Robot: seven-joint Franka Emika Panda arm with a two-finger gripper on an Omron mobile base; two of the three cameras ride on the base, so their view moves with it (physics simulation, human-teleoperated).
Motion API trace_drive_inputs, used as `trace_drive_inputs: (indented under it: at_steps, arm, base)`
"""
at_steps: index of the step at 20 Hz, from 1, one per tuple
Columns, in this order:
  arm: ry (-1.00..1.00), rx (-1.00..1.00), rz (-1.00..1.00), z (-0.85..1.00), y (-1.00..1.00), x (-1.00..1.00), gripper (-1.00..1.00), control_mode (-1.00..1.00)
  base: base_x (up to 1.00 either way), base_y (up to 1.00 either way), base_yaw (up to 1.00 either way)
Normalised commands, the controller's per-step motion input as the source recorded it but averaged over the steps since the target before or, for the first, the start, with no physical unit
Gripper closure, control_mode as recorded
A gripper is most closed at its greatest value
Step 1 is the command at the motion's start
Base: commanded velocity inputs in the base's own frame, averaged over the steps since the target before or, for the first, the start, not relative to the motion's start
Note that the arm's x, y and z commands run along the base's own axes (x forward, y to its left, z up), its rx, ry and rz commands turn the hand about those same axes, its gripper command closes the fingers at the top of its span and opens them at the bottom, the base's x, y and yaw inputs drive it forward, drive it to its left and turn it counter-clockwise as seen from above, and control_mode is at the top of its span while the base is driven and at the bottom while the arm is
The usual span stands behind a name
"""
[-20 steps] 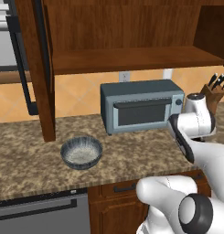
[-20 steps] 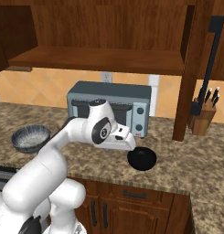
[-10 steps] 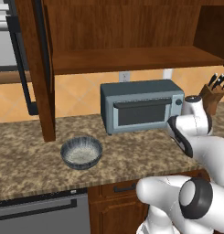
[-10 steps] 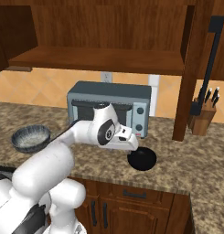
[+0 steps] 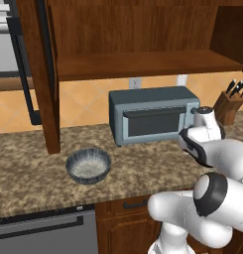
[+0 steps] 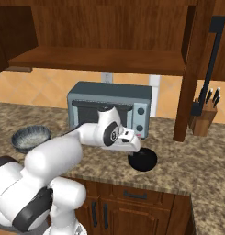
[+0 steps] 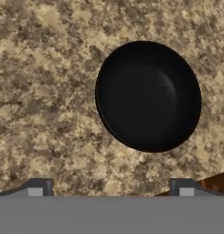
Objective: Pick up the bowls on the counter and stack them on top of one another in the open cabinet. Place the smaller bowl on top of the larger bowl.
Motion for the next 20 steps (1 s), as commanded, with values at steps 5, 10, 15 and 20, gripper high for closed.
trace_drive_inputs:
  at_steps: [5, 10, 15, 20]
  arm:
    - [0.00, 0.00, 0.01, -0.27, -0.12, 0.15, -1.00, -1.00]
    - [0.00, 0.01, 0.00, -0.35, -0.18, 0.20, -1.00, -1.00]
    - [0.00, 0.00, 0.00, -0.26, -0.06, 0.10, -1.00, -1.00]
    - [0.00, 0.00, 0.01, -0.33, 0.00, 0.12, -1.00, -1.00]
  base:
    - [0.00, 0.00, 0.00]
    - [0.00, 0.00, 0.00]
    - [0.00, 0.00, 0.00]
    - [0.00, 0.00, 0.00]
